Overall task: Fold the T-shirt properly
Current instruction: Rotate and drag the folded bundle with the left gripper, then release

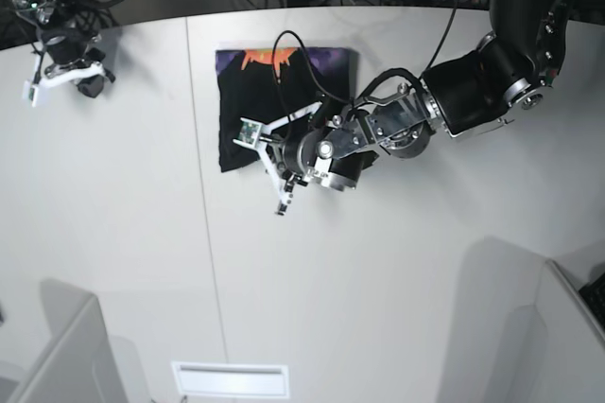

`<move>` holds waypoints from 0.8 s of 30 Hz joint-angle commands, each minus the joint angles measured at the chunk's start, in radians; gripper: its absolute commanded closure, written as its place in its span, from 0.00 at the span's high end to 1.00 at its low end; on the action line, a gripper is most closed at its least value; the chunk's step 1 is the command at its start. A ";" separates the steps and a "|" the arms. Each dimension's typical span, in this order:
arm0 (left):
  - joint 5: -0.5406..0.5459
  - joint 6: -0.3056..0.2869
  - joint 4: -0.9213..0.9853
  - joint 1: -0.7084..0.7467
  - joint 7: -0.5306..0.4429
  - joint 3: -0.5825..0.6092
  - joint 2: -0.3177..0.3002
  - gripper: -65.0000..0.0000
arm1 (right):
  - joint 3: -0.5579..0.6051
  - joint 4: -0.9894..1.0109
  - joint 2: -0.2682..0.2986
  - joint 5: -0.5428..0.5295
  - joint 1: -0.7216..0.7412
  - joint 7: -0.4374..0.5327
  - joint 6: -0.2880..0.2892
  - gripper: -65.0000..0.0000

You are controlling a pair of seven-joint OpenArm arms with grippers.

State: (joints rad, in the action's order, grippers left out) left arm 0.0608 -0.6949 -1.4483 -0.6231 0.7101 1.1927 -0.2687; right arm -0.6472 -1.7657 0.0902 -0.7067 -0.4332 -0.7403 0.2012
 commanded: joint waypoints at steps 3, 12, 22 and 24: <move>0.001 -0.003 -0.007 -0.004 -0.008 -0.014 0.026 0.00 | -0.006 -0.015 0.012 -0.012 0.000 0.020 0.004 0.00; 0.004 -0.003 -0.006 0.002 -0.004 -0.020 0.035 0.00 | -0.006 -0.015 0.013 -0.012 0.001 0.020 0.004 0.00; 0.004 -0.003 0.053 -0.008 -0.002 -0.023 0.053 0.00 | -0.006 -0.015 0.013 -0.012 0.004 0.020 0.004 0.00; 0.003 -0.003 0.065 -0.008 -0.002 -0.047 0.061 0.00 | -0.004 -0.015 0.013 -0.012 0.004 0.020 0.004 0.00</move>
State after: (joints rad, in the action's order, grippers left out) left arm 0.0727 -0.7052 -1.3727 -0.6041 0.7105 1.1584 -0.2096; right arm -0.6468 -1.7657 0.0898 -0.7067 -0.4297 -0.7376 0.2012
